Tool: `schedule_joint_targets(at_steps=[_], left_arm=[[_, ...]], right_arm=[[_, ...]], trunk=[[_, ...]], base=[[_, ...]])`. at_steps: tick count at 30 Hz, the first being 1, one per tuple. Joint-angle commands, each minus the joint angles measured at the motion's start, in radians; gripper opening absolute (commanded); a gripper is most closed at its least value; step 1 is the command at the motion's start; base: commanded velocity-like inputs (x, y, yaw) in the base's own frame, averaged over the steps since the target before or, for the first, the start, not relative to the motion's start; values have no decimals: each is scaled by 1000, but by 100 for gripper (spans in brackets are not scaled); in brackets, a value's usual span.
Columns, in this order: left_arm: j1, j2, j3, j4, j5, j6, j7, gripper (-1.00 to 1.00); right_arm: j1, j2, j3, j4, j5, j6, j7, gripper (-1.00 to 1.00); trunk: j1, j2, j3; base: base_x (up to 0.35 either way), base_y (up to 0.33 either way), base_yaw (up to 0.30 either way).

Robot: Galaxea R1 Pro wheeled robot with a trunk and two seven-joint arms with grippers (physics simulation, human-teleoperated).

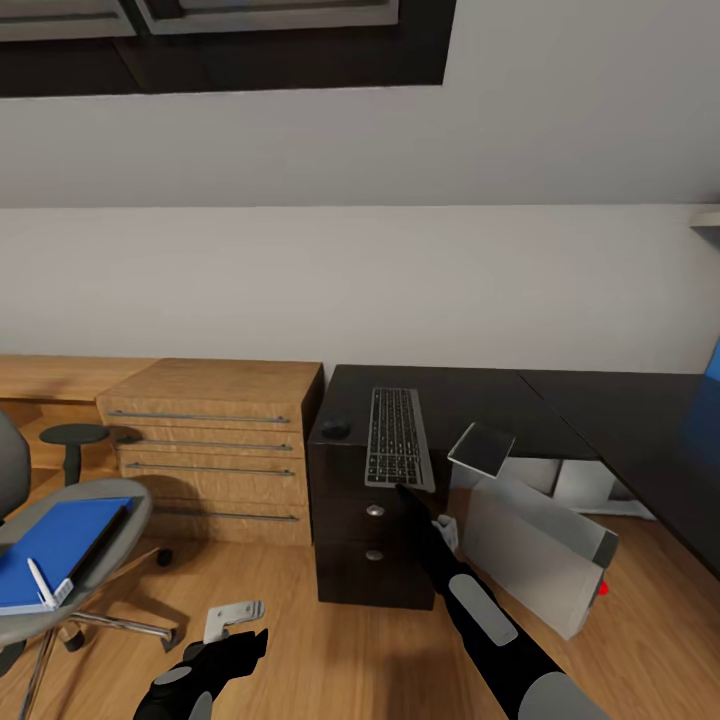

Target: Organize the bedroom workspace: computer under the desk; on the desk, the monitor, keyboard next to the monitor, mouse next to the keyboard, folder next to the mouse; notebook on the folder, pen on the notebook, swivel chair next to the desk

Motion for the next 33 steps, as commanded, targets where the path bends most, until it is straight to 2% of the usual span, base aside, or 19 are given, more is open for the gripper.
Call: schedule_joint_targets(at_steps=[1,7,18,33], left_arm=[[-1,0,-1,-1,11,3,9,100],[-1,-1,-1,-1,11,2,9,100],[-1,-1,-3,-1,9,3,9,100],[-1,-1,-4,-1,9,3,8,100]], right_arm=[[-1,0,3,1,-11,0,4,100],[-1,0,-1,1,-11,-1,4,100],[-1,-3,-6,2,-12,-2,4,100],[-1,-5,-8,2,-14,-25,4,100]], trunk=[[0,0,-1],[0,0,-1],[0,0,-1],[0,0,-1]], base=[[13,13,0],[3,176,0],[2,26,0],[146,15,0]])
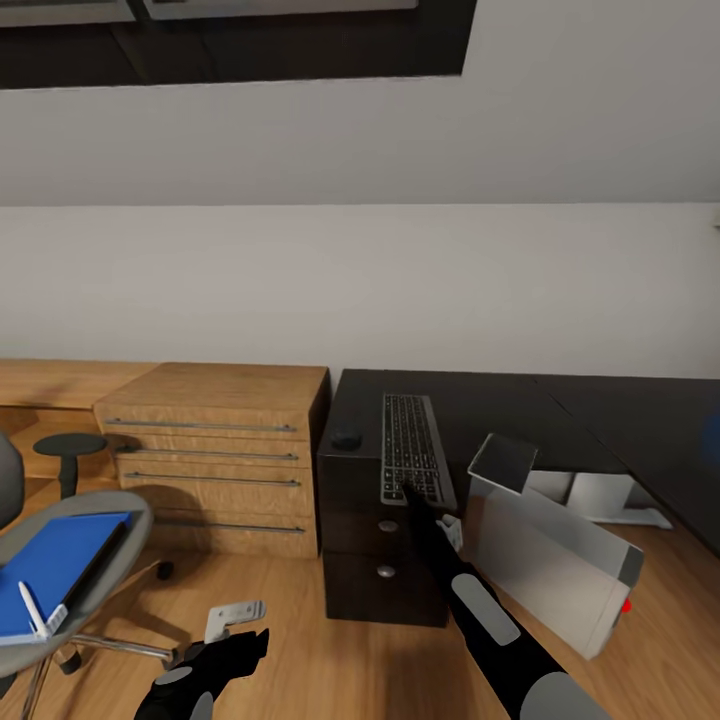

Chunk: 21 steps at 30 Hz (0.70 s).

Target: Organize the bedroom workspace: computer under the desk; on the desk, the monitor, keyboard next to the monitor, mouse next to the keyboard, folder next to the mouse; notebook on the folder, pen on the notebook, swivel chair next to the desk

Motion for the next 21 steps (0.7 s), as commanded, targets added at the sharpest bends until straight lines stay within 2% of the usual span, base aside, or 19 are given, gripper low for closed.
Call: schedule_joint_targets(at_steps=[1,7,21], left_arm=[[-1,0,-1,-1,11,3,9,100],[-1,0,-1,-1,11,4,9,100],[0,0,-1,0,11,4,9,100]], right_arm=[[-1,0,4,1,-11,-3,4,100],[-1,0,4,1,-11,-7,4,100],[-1,0,4,1,-11,-7,3,100]], trunk=[[0,0,-1],[0,0,-1],[0,0,-1]], base=[[234,96,0],[113,41,0],[8,3,0]])
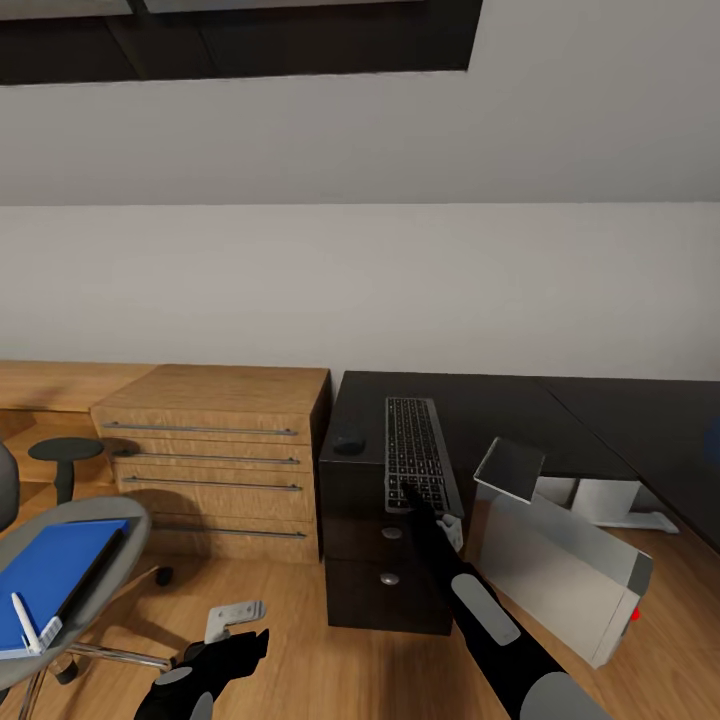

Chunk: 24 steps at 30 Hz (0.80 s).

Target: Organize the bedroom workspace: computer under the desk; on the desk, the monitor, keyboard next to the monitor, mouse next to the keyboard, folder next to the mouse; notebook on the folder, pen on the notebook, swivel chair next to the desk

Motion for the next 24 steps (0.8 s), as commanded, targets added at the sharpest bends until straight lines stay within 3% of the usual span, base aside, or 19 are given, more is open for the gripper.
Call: schedule_joint_targets(at_steps=[1,15,16,24], left_arm=[[-1,0,-1,-1,11,4,9,100],[-1,-1,-1,-2,10,5,9,100],[-1,-1,-1,-2,11,5,9,100],[-1,-1,-1,-2,11,4,9,100]], right_arm=[[-1,-1,4,1,-11,-3,4,100],[-1,-2,4,-1,-12,-5,10,100],[-1,-2,4,-1,-12,-5,10,-100],[-1,-2,4,-1,-12,-28,9,-100]], trunk=[[0,0,-1],[0,0,-1],[0,0,-1],[-4,7,2]], base=[[0,0,0],[0,0,0],[0,0,0],[0,0,0]])
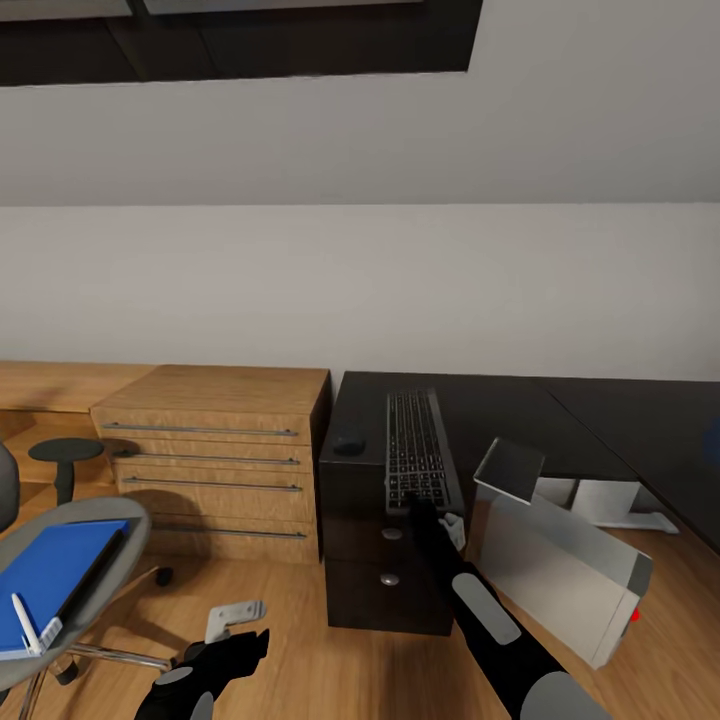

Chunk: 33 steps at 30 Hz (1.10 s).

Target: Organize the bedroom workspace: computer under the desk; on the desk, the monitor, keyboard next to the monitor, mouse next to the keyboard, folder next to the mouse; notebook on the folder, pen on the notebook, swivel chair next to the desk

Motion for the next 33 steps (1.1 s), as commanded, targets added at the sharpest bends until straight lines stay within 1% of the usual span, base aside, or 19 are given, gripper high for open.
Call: schedule_joint_targets(at_steps=[1,11,17,21,25,33], left_arm=[[0,0,-1,-1,11,3,9,100],[-1,0,-1,-1,10,3,11,100],[0,0,-1,-1,9,3,16,100],[0,0,0,-1,9,3,17,100],[0,-1,-1,0,10,3,17,100],[0,-1,-1,1,9,3,17,100]], right_arm=[[-1,-1,6,2,-13,-6,3,-100],[-1,-2,7,-3,-13,-9,12,-100],[-1,-2,7,-5,-14,-11,65,-100],[0,-2,7,-19,-15,-10,71,-100],[6,-10,7,-72,-14,-10,69,-100],[16,-22,7,-115,-18,-7,64,-100]], trunk=[[-4,7,2],[-42,77,33],[-65,119,52],[-81,147,65],[-96,175,77],[-127,231,102]], base=[[0,0,0],[0,0,0],[0,0,0],[-22,0,0],[-250,-38,0],[-323,-84,0]])
